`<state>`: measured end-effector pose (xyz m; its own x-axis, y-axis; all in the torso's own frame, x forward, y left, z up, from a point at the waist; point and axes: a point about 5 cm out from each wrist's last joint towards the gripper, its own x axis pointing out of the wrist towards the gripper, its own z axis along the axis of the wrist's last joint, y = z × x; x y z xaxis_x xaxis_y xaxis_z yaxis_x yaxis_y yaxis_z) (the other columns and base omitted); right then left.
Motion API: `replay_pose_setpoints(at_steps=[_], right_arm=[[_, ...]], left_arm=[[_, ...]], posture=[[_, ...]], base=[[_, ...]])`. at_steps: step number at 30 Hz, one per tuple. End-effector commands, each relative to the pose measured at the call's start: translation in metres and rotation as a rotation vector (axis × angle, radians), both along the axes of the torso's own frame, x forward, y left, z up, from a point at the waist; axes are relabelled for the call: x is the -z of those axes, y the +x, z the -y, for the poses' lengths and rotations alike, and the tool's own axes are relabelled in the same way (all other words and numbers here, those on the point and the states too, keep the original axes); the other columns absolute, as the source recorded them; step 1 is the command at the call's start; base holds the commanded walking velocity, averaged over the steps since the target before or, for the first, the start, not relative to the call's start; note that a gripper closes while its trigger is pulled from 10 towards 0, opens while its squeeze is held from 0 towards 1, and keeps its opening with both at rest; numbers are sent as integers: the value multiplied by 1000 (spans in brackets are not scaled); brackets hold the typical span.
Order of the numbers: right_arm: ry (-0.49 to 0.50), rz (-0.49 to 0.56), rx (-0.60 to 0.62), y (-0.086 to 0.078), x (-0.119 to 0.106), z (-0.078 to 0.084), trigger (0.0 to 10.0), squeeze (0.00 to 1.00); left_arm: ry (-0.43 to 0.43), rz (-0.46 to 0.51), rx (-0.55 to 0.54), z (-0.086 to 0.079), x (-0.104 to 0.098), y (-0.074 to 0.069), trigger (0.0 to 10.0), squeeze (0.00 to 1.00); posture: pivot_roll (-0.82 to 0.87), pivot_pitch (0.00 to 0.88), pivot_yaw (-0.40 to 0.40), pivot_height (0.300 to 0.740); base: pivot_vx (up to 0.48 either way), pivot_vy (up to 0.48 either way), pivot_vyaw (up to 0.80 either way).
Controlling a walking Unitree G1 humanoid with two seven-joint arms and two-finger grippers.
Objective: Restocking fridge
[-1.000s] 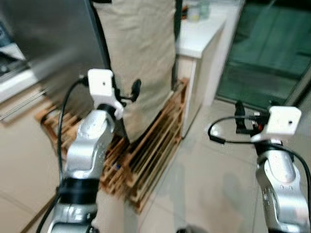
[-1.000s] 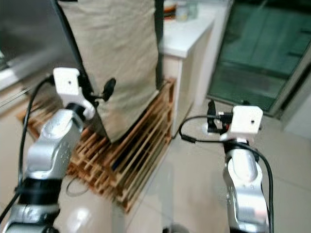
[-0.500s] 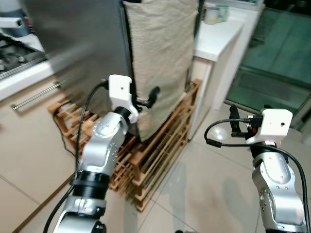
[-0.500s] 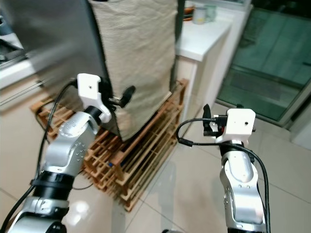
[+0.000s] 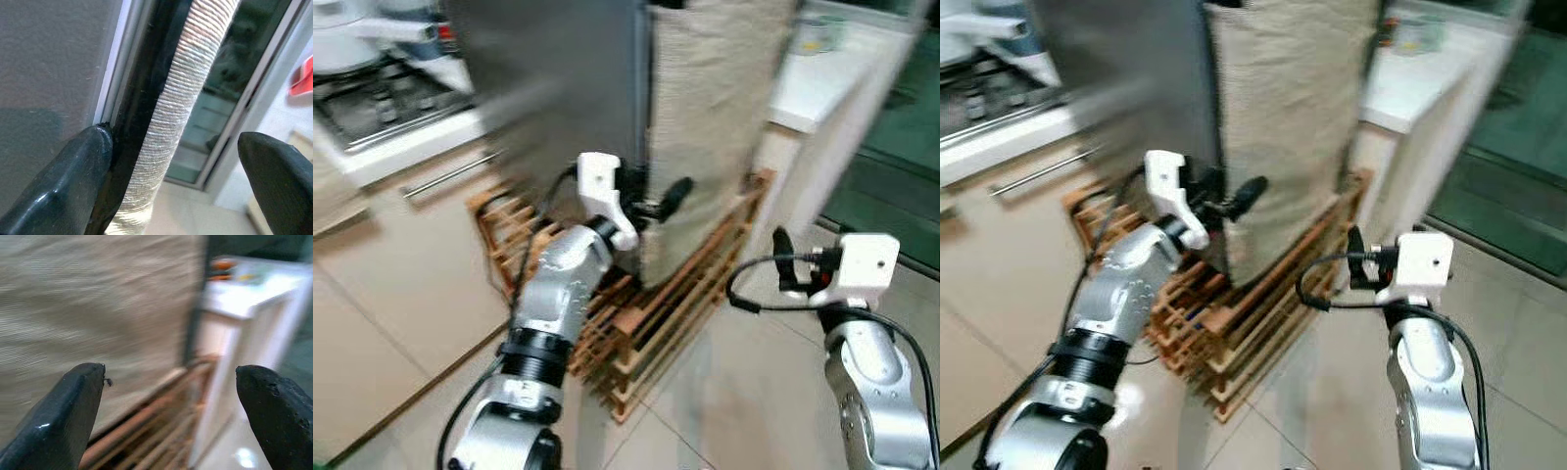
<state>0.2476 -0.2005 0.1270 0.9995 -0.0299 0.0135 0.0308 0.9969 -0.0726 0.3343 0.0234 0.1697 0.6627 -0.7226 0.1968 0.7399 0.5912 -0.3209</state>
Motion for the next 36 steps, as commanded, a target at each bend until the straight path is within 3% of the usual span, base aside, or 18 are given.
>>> replay_pose_setpoints(at_steps=[1,2,4,8,12,19,25,28,31,36], right_arm=[[7,-11,-35,-2,-1,-4,10000,0],[7,-16,-39,-3,0,-4,10000,0],[11,-21,-38,-5,0,-3,10000,0],[14,-22,-34,-9,-1,-3,10000,0],[20,-30,-36,-12,1,-4,10000,0],[18,-82,-55,-23,7,-6,10000,0],[-10,-263,43,-46,42,18,10000,0],[3,-312,157,-44,53,40,10000,0],[1,-283,140,-39,46,38,10000,0],[67,-289,-33,-27,38,16,10000,0]], left_arm=[[-68,91,306,85,-34,-29,10000,0],[-67,96,346,96,-34,-36,10000,0],[-58,108,380,102,-32,-42,10000,0],[-57,101,344,86,-29,-33,10000,0],[-19,81,185,39,-16,-15,10000,0],[59,77,47,-17,2,-24,10000,0],[62,60,5,-27,4,-28,10000,0],[2,84,47,-23,-15,-32,10000,0],[-12,91,78,-25,-21,-34,10000,0],[10,97,55,-35,-24,-27,10000,0]], posture=[[-194,0,53,740],[-210,0,62,740],[-217,0,67,740],[-217,0,74,740],[-199,0,63,740],[-156,0,36,740],[-158,0,29,740],[-166,0,44,740],[-168,0,46,740],[-168,0,53,740]], base=[[0,0,0],[0,0,0],[0,0,0],[0,0,0],[0,0,0],[0,0,0],[0,0,0],[0,0,0],[0,0,0],[0,0,0]])
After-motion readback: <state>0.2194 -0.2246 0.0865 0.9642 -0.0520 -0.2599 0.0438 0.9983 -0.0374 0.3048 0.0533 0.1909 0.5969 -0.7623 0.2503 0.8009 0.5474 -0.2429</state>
